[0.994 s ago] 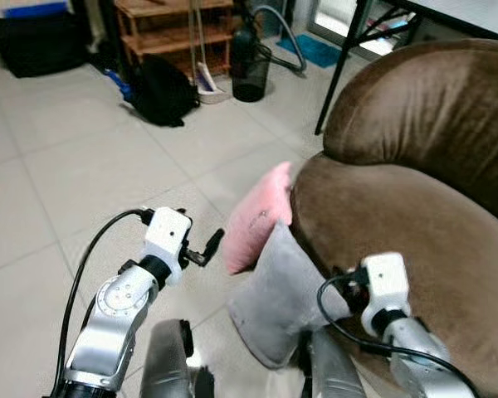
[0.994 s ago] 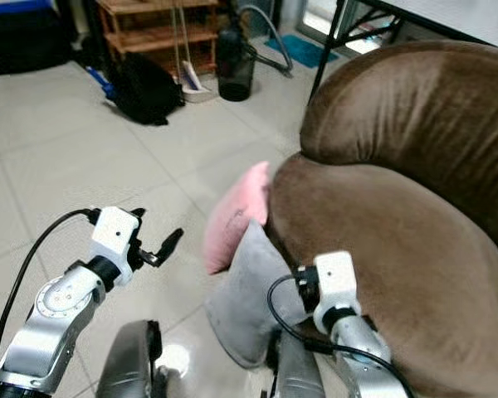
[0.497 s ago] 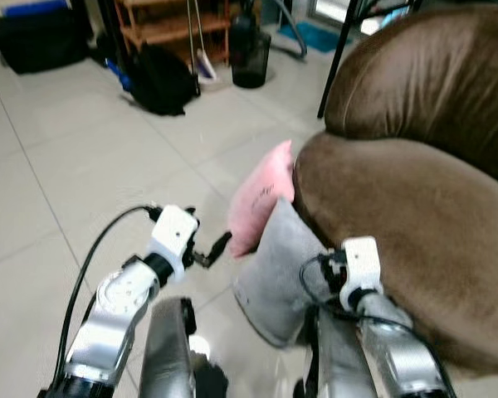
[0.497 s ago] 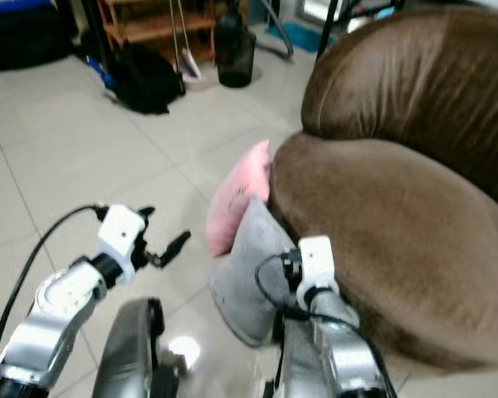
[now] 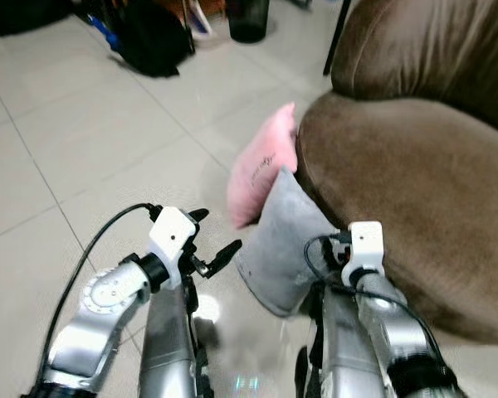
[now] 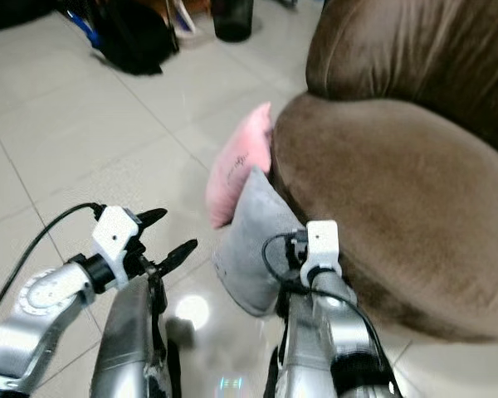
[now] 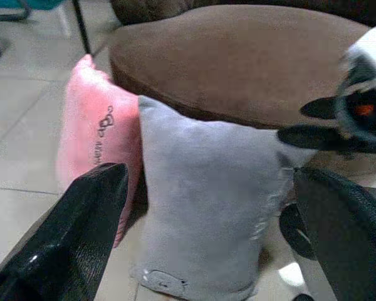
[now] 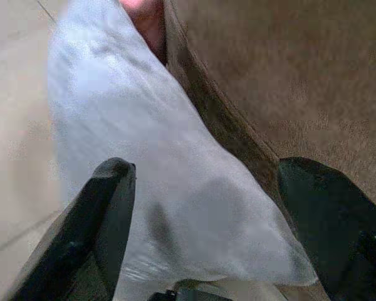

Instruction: Move the pillow to the sofa from floor

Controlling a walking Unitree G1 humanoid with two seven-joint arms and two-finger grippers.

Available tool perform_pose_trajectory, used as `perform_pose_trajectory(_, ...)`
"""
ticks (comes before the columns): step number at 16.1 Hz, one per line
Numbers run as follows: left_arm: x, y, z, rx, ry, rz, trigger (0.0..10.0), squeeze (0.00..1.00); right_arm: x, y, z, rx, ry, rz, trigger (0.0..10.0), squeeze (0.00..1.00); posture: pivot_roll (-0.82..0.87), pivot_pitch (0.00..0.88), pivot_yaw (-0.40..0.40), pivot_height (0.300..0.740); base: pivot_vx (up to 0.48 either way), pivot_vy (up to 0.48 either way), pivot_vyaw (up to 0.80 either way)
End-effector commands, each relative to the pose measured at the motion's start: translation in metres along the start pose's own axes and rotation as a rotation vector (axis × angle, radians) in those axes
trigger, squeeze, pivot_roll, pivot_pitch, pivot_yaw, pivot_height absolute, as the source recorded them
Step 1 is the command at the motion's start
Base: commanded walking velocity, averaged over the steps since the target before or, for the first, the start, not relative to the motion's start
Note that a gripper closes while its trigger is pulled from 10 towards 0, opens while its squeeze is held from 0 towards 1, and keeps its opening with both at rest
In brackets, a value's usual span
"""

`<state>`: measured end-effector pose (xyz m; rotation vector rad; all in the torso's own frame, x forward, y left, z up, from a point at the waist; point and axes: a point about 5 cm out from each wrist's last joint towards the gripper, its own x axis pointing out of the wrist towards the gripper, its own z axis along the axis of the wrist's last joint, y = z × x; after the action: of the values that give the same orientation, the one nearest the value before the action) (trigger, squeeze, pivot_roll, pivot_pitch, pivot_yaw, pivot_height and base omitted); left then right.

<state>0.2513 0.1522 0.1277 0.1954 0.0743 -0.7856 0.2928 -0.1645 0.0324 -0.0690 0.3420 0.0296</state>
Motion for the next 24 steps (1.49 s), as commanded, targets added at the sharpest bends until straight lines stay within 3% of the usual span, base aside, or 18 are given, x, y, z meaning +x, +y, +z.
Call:
perform_pose_trajectory(1,-0.004,-0.001,0.005,0.001,-0.012,-0.029,10.0,0.0,0.0,-0.002,-0.007,-0.019,0.019,-0.009,10.0,1.0,0.15,0.283,0.01,0.518,0.0,0.0,0.0)
perform_pose_trajectory(2,-0.007,0.001,0.01,0.019,-0.003,-0.07,10.0,0.0,0.008,-0.005,-0.002,-0.071,0.017,-0.005,10.0,1.0,0.17,0.293,0.018,0.518,0.0,0.0,0.0)
perform_pose_trajectory(9,-0.019,0.008,0.021,0.058,0.027,-0.132,10.0,0.0,0.025,0.0,0.007,-0.164,0.037,-0.017,10.0,1.0,0.24,0.334,0.053,0.518,0.0,0.0,0.0)
perform_pose_trajectory(10,-0.02,0.009,0.022,0.061,0.029,-0.135,10.0,0.0,0.026,0.003,0.006,-0.194,0.055,-0.011,10.0,0.78,0.26,0.34,0.06,0.518,0.0,0.0,0.0)
perform_pose_trajectory(11,-0.021,0.013,0.024,0.067,0.039,-0.142,10.0,0.0,0.028,0.007,0.003,-0.246,0.089,0.001,10.0,0.0,0.27,0.344,0.064,0.518,0.0,0.0,0.0)
perform_pose_trajectory(12,-0.02,0.015,0.025,0.067,0.041,-0.144,10.0,0.0,0.029,0.008,0.003,-0.248,0.092,0.004,10.0,0.0,0.27,0.344,0.065,0.518,0.0,0.0,0.0)
perform_pose_trajectory(13,-0.018,0.016,0.026,0.069,0.043,-0.144,10.0,0.0,0.029,0.008,0.003,-0.249,0.093,0.006,9.4,0.0,0.26,0.343,0.065,0.518,0.0,0.0,0.0)
perform_pose_trajectory(14,-0.014,0.017,0.027,0.07,0.046,-0.148,10.0,0.0,0.029,0.007,0.002,-0.25,0.094,0.012,0.0,0.0,0.26,0.341,0.065,0.518,0.0,0.0,0.0)
perform_pose_trajectory(19,0.021,0.0,0.015,0.053,0.053,-0.166,10.0,0.0,0.029,0.003,0.002,-0.248,0.097,0.026,0.0,0.0,0.25,0.335,0.064,0.518,0.0,0.0,0.0)
perform_pose_trajectory(20,0.032,-0.014,0.013,0.048,0.054,-0.178,10.0,0.0,0.03,0.004,0.002,-0.247,0.095,0.031,0.0,0.0,0.25,0.333,0.063,0.518,0.0,0.0,0.0)
perform_pose_trajectory(24,0.038,-0.031,0.015,0.052,0.049,-0.189,10.0,0.0,0.03,0.006,0.002,-0.245,0.095,0.041,0.0,0.0,0.25,0.331,0.061,0.518,0.0,0.0,0.0)
